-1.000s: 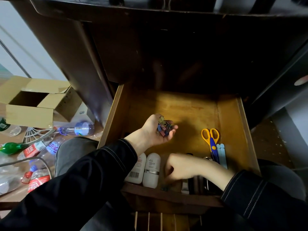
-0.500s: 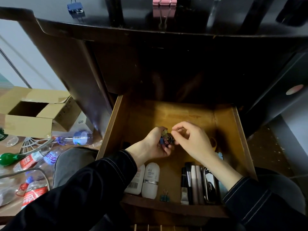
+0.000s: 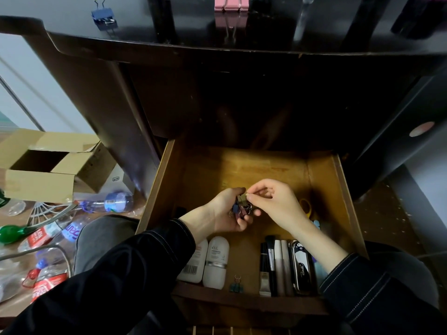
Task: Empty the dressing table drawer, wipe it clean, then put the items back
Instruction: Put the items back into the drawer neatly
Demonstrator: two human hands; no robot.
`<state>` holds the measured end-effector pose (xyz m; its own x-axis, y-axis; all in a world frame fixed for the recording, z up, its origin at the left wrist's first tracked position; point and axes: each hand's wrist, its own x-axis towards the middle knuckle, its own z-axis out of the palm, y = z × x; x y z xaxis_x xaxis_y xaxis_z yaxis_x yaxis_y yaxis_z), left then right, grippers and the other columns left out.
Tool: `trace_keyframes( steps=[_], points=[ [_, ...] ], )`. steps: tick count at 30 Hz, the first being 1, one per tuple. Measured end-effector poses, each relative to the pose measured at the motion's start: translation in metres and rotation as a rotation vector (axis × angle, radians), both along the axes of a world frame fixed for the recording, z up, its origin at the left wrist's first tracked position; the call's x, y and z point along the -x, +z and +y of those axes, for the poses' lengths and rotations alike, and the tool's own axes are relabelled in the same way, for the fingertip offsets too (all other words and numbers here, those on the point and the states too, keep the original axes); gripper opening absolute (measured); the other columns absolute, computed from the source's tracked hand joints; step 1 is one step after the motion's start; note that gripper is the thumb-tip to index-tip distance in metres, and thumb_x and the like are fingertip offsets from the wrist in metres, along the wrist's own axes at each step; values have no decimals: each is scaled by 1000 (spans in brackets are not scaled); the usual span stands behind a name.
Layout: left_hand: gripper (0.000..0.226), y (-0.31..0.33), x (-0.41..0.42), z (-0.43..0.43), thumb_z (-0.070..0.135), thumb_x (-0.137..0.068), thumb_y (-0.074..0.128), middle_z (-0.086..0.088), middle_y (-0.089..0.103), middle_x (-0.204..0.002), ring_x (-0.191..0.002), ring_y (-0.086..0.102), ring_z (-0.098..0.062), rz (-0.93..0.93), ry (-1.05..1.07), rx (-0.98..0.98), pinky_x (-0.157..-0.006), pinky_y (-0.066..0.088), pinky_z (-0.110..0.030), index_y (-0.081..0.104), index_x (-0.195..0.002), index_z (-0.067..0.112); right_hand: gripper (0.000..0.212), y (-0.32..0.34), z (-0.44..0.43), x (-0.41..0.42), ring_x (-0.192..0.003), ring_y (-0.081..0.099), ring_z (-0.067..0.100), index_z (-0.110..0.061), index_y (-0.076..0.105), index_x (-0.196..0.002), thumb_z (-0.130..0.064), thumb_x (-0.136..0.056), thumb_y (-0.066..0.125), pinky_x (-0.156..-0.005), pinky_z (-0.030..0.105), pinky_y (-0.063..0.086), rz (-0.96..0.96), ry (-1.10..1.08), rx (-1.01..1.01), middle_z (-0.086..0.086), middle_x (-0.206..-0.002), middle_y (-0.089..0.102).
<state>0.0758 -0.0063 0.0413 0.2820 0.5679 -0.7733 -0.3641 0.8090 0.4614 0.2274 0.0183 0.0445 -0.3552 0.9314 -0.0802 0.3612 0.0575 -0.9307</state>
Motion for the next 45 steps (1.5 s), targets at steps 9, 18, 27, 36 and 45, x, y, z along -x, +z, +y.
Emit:
trace_keyframes(
  steps=[9,18,27,36,45],
  points=[
    [45,0,3,1,38,-103,32,-9,59,-76,-52,44,-12,-2,38,6,-37,29,-15,58,-79,10,7,4,-3,1,-57,60,2,-21,70,-90,-14,-93,68,-51,13,44,91,-31,-34,-11,-71,68],
    [41,2,5,2,41,-99,47,-10,67,-78,-53,53,-13,-8,42,-16,-39,38,-17,65,-82,8,8,3,2,-6,-62,60,1,-19,70,-92,-12,-94,66,-54,16,47,128,-202,-69,-8,-77,71],
    [14,2,8,3,17,-92,60,-11,60,-71,-57,55,-17,-68,287,-54,-40,45,-20,59,-93,3,9,-4,-5,0,-80,60,3,-23,65,-88,-21,-88,74,-67,21,52,-259,19,-415,-9,-98,60],
    [10,3,9,3,9,-91,61,-10,59,-71,-57,51,-15,-121,265,-139,-44,46,-20,60,-85,1,21,-6,3,-4,-75,66,10,-24,66,-112,-19,-93,72,-55,20,51,-21,-45,24,-3,-105,67],
    [7,0,7,2,9,-93,52,-6,55,-74,-53,42,-12,-75,187,-187,-40,33,-19,58,-93,5,18,-6,4,-5,-59,58,3,-24,69,-111,-21,-93,71,-54,23,49,31,-5,112,1,-98,69]
  ],
)
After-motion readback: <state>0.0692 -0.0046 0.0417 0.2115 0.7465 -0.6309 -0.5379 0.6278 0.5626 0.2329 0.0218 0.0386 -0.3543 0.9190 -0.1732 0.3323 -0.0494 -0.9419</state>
